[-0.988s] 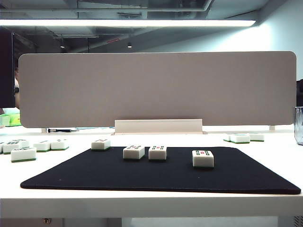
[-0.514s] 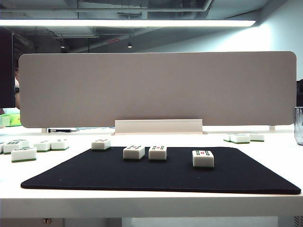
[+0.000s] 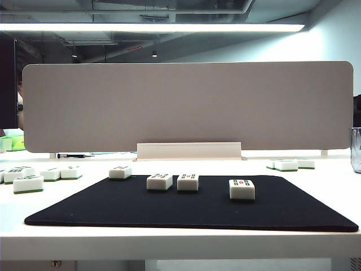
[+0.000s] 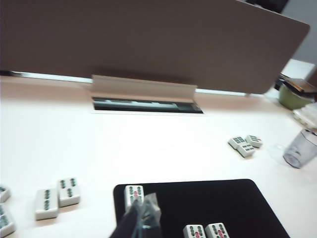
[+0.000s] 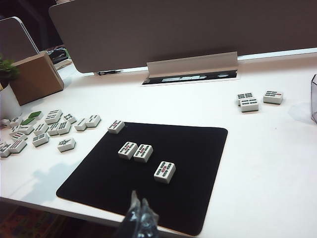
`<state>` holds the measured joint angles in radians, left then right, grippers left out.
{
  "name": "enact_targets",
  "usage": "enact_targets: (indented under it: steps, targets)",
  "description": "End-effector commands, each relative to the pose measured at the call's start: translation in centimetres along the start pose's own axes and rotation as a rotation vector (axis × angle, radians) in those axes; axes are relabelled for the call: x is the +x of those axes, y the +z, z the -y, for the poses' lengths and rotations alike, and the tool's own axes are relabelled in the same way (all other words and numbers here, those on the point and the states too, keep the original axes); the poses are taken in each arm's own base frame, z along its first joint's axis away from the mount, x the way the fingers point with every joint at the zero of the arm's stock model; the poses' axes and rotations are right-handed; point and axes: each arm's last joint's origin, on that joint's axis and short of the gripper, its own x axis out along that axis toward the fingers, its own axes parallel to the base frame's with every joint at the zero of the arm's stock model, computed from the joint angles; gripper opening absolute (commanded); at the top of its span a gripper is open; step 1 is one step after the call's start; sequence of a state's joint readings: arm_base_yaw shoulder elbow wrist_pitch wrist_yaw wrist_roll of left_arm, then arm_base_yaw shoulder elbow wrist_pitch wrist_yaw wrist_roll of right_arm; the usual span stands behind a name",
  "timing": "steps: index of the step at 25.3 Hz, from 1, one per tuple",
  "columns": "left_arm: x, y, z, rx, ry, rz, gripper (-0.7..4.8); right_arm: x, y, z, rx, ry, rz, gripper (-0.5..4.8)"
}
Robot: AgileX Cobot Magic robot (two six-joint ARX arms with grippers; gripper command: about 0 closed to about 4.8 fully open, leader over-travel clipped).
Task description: Arrange four mahjong tiles into a neat stack, creating two layers of paired tiles.
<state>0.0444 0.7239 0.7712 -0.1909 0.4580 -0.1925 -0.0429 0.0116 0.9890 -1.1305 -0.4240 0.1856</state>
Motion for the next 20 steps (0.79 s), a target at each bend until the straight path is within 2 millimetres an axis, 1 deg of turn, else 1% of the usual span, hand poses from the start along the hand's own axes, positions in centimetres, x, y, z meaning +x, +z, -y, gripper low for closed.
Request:
enact_targets:
  steps: [1,4,6,11,14,20]
  targets:
    - [1.5,1.0,-0.5,-0.007,-0.013,-0.027,-0.06,-0.3,-0.1,-0.1,-0.012,0.009,0.019,-0.01]
    - [3.2,1.6,-1.2,-0.027,-0.006,-0.067,-0.06,-0.3,-0.1,-0.1,-0.012,0.009,0.018,-0.01]
    - [5.3,2.0,-2.1,-0.051,-0.002,-0.119,-0.06,-0.3,-0.1,-0.1,-0.011,0.008,0.017,-0.01]
    - [8.3,1.7,-1.9,0.008,-0.052,-0.189,-0.06,-0.3,-0.1,-0.1,-0.011,0.002,0.018,-0.01]
    - [11.3,1.4,-0.2,0.050,-0.126,-0.260,-0.06,-0.3,-0.1,-0.1,-0.011,0.002,0.017,-0.01]
    - [15.2,0.9,2.5,0.088,-0.235,-0.327,-0.06,-0.3,-0.1,-0.1,-0.011,0.001,0.017,-0.01]
